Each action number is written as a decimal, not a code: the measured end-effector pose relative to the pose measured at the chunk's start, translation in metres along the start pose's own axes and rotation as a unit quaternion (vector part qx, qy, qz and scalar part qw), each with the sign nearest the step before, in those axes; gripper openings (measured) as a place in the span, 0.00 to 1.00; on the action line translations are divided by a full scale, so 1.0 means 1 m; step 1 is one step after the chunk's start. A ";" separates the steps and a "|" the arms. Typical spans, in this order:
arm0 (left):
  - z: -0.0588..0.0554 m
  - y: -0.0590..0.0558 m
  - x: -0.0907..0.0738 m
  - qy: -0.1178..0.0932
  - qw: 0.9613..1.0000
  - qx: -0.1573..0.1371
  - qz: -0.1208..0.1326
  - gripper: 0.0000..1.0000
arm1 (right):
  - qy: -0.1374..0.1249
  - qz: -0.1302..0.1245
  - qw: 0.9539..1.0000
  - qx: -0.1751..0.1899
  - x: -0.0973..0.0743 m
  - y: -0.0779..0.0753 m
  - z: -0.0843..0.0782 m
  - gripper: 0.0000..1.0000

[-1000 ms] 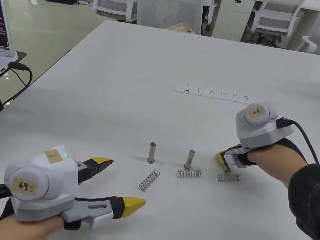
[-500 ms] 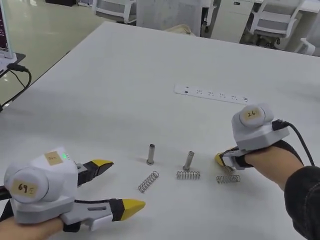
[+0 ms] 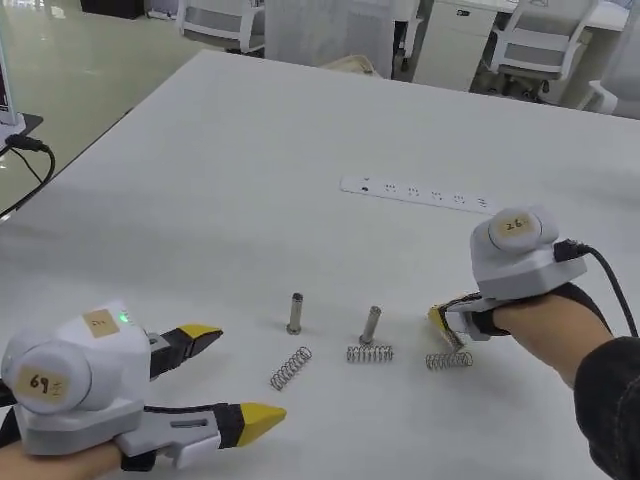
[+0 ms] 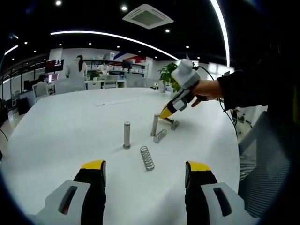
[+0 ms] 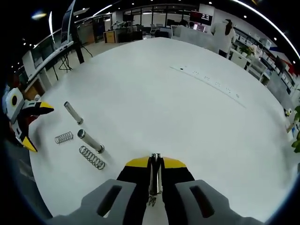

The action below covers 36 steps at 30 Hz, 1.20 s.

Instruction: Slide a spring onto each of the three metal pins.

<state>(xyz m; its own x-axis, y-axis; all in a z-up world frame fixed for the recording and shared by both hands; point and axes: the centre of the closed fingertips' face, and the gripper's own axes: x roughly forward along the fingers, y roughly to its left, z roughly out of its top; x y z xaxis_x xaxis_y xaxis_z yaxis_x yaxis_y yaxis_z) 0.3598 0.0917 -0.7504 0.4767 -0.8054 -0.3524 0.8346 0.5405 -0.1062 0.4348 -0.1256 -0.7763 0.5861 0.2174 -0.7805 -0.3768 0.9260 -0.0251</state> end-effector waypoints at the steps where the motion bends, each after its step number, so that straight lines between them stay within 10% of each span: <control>1: 0.000 0.000 0.000 0.000 1.000 0.001 -0.001 0.65 | -0.002 0.000 1.000 0.002 -0.002 0.001 0.000 0.06; 36: 0.008 -0.008 0.000 -0.006 1.000 0.012 -0.008 0.65 | -0.098 0.011 0.995 0.031 -0.039 0.004 -0.008 0.06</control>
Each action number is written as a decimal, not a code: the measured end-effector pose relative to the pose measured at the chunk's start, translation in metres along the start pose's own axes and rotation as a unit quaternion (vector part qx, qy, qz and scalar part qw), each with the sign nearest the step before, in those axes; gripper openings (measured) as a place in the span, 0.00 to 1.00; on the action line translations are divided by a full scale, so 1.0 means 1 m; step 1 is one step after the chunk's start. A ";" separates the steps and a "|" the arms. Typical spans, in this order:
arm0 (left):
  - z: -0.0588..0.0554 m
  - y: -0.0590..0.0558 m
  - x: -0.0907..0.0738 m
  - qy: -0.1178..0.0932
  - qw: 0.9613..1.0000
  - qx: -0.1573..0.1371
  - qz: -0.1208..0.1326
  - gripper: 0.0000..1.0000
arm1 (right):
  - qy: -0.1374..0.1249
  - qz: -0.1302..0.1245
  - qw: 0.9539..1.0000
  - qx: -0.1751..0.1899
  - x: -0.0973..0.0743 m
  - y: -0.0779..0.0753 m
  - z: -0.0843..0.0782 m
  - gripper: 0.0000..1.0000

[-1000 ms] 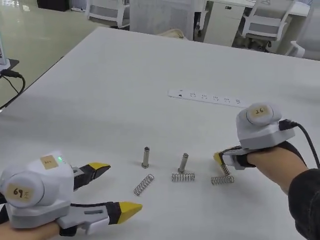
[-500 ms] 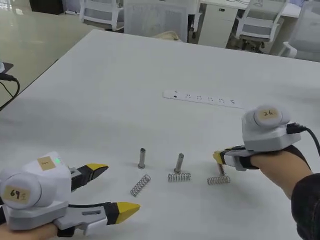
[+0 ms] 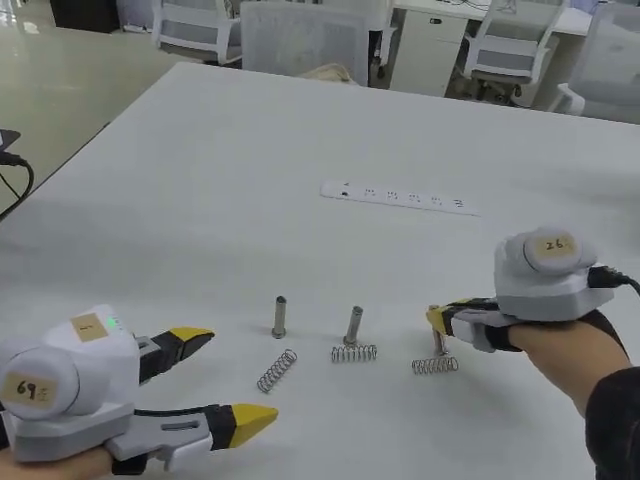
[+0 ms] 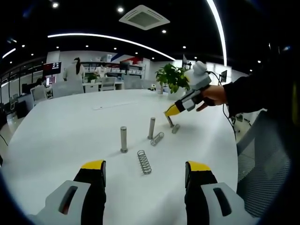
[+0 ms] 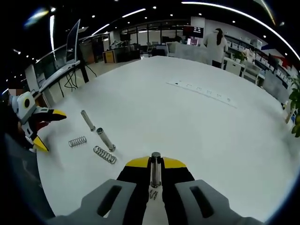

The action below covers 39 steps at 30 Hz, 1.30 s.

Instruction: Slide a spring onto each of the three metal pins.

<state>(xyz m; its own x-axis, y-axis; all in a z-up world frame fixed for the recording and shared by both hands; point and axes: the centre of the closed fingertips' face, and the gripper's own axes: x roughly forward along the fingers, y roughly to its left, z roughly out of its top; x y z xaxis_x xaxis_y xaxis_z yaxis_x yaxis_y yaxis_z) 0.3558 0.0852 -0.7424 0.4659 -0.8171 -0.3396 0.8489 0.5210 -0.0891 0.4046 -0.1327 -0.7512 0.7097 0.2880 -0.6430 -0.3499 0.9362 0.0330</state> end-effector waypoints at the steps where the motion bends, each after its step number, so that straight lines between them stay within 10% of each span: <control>1: 0.000 0.000 0.000 0.000 1.000 0.000 0.000 0.65 | -0.003 0.001 1.000 -0.003 -0.001 0.001 0.000 0.06; 39: 0.002 -0.005 0.000 -0.001 1.000 0.006 -0.008 0.64 | -0.014 -0.012 0.999 -0.029 -0.019 0.000 -0.016 0.06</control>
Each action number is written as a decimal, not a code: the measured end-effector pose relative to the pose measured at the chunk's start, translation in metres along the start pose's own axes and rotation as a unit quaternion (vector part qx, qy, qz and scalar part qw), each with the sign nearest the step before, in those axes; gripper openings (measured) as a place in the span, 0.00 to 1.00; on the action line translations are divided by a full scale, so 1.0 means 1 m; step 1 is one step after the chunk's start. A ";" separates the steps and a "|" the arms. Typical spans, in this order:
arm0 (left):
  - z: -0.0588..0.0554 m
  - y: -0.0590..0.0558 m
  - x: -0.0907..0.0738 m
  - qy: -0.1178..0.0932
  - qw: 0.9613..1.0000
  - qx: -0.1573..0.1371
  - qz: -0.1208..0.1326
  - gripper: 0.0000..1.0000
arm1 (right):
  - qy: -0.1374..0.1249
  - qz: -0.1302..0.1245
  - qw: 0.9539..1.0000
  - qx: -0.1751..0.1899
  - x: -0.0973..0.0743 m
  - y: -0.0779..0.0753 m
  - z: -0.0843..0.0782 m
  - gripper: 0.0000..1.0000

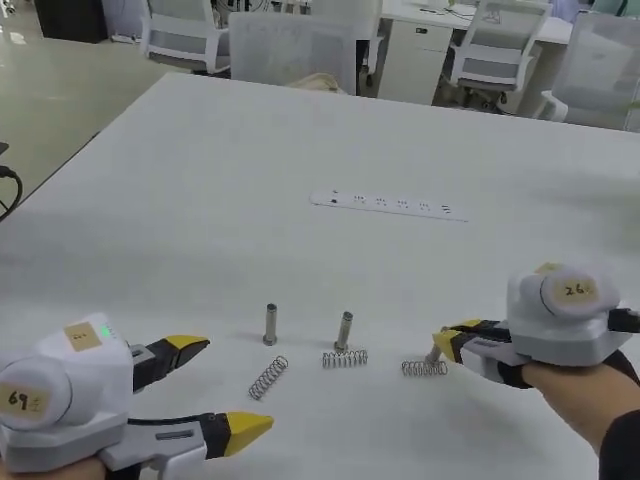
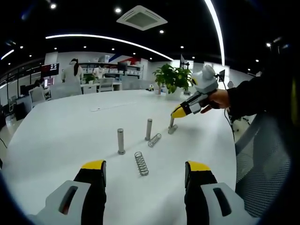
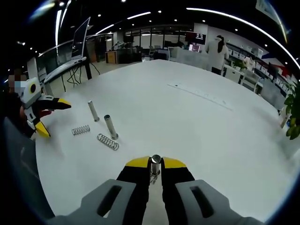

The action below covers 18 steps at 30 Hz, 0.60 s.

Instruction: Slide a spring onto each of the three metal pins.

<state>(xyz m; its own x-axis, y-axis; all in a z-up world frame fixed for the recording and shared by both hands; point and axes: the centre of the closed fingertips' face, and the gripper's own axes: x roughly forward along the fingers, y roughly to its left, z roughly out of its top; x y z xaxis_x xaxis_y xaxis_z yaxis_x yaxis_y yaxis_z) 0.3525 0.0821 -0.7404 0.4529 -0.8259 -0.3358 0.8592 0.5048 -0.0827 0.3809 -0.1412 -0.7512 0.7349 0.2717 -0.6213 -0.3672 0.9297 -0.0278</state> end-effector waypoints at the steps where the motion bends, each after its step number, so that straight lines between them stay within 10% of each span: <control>1: 0.000 0.000 0.000 0.000 1.000 0.000 0.000 0.64 | 0.000 -0.001 1.000 -0.001 0.000 0.000 0.000 0.06; 18: 0.001 -0.002 0.001 -0.002 1.000 0.002 -0.004 0.65 | -0.008 -0.007 1.000 -0.001 -0.006 -0.003 0.004 0.10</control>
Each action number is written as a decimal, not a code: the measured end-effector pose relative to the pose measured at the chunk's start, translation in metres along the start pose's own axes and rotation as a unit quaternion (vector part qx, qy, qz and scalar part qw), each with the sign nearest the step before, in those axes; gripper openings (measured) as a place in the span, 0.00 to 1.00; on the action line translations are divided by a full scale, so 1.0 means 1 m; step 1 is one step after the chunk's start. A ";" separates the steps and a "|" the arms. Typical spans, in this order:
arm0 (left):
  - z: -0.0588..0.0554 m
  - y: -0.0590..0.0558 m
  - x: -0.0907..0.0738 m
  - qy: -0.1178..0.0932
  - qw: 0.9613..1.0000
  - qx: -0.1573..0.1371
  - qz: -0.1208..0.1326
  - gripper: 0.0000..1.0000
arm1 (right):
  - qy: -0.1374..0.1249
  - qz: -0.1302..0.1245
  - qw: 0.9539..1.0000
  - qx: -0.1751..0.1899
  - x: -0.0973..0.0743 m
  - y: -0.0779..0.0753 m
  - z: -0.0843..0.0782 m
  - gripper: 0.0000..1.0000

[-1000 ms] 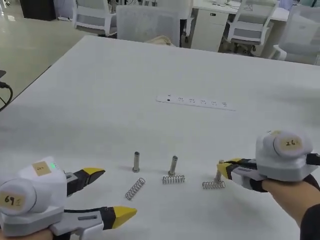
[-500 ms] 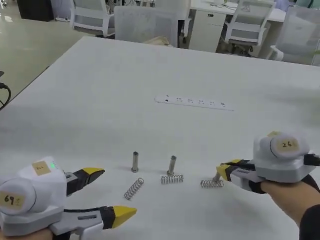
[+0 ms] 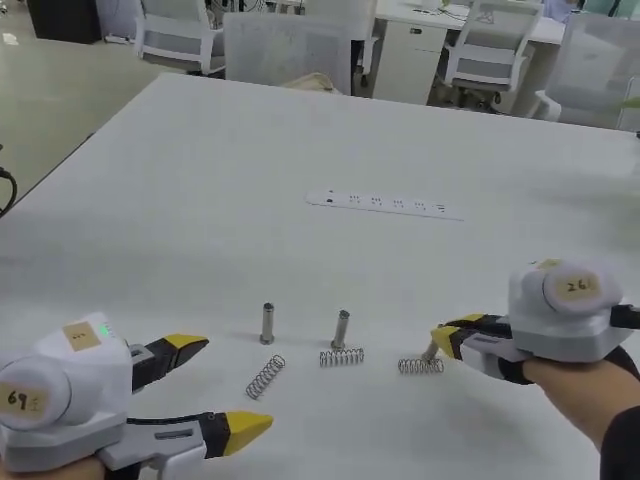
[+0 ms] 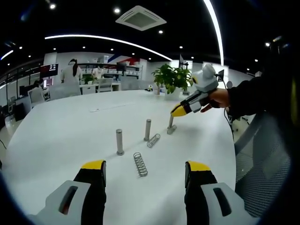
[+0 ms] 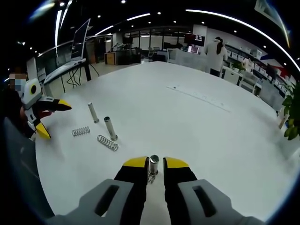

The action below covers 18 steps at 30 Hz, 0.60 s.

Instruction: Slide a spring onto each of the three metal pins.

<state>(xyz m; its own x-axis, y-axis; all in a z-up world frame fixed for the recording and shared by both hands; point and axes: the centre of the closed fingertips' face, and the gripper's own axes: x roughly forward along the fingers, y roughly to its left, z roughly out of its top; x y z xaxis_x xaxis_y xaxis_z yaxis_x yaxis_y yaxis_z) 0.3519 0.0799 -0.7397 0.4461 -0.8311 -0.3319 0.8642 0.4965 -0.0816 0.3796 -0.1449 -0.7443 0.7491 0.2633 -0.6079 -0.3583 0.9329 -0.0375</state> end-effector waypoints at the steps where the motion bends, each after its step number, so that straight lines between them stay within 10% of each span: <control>1: 0.000 0.000 0.000 0.000 1.000 0.000 0.000 0.65 | -0.002 -0.001 1.000 0.000 0.000 0.000 0.001 0.11; 18: 0.001 -0.002 0.001 0.002 1.000 0.003 -0.005 0.64 | -0.021 -0.017 1.000 0.008 -0.011 -0.008 0.006 0.22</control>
<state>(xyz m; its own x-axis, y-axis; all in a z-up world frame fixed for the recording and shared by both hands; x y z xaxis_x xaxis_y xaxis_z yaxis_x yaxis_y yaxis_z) 0.3511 0.0782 -0.7393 0.4365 -0.8348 -0.3356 0.8701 0.4865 -0.0784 0.3774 -0.1541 -0.7327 0.7837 0.2420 -0.5720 -0.3240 0.9450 -0.0441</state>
